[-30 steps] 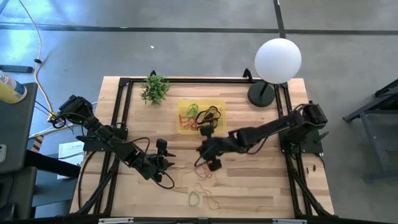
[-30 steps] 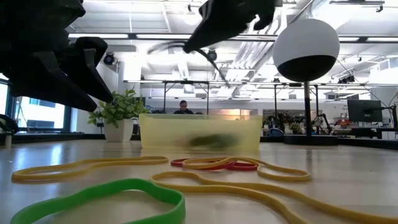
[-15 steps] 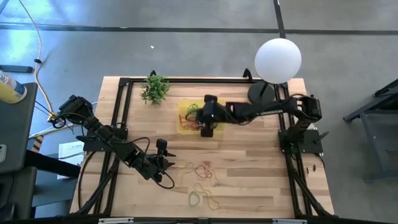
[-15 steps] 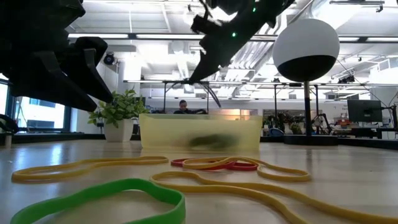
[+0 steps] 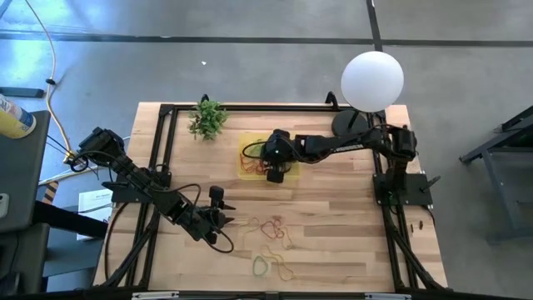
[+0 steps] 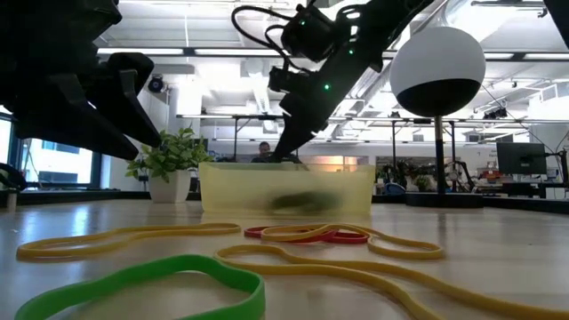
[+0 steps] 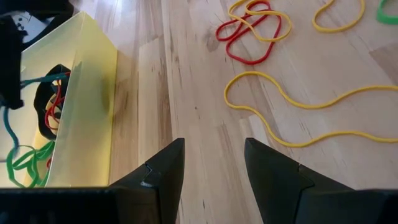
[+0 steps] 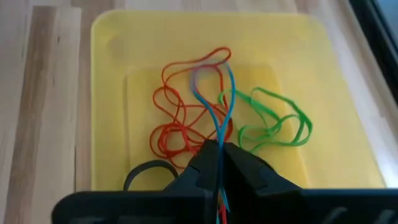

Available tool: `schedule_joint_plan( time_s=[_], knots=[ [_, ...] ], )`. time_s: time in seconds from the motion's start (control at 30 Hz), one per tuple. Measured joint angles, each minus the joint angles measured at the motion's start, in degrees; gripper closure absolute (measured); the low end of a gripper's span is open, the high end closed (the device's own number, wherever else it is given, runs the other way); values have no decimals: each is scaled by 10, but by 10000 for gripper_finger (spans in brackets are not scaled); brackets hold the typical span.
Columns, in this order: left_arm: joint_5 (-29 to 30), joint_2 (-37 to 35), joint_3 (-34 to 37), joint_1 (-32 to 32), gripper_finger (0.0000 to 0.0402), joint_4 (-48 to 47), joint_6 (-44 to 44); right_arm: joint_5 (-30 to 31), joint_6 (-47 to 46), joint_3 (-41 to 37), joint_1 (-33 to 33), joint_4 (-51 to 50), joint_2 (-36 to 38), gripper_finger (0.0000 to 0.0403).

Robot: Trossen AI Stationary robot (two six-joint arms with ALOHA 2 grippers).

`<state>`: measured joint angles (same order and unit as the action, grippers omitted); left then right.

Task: Pick and place rubber bands into bin
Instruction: Put the blue rubber band into the yellow bin, then put the yellow rubber band into the yellow bin

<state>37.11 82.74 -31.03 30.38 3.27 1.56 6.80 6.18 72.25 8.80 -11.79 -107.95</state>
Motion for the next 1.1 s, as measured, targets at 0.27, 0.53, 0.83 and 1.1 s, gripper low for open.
schedule_joint_plan(
  time_s=[0.27, 0.53, 0.83, 1.1],
  knots=[
    [0, 0, 0, 0, 245, 0, 0, 1, -28, 0, 6, 0, -2, 356],
    [-2, 0, 0, 0, 245, 1, 0, -3, -21, 0, 5, 0, -2, 266],
    [-83, 0, 0, 0, 245, 26, -33, -26, 62, 0, -55, 27, -2, 222],
    [-178, 4, -28, -65, 245, 28, -51, 41, 115, 0, -123, 52, 25, 236]
  ],
)
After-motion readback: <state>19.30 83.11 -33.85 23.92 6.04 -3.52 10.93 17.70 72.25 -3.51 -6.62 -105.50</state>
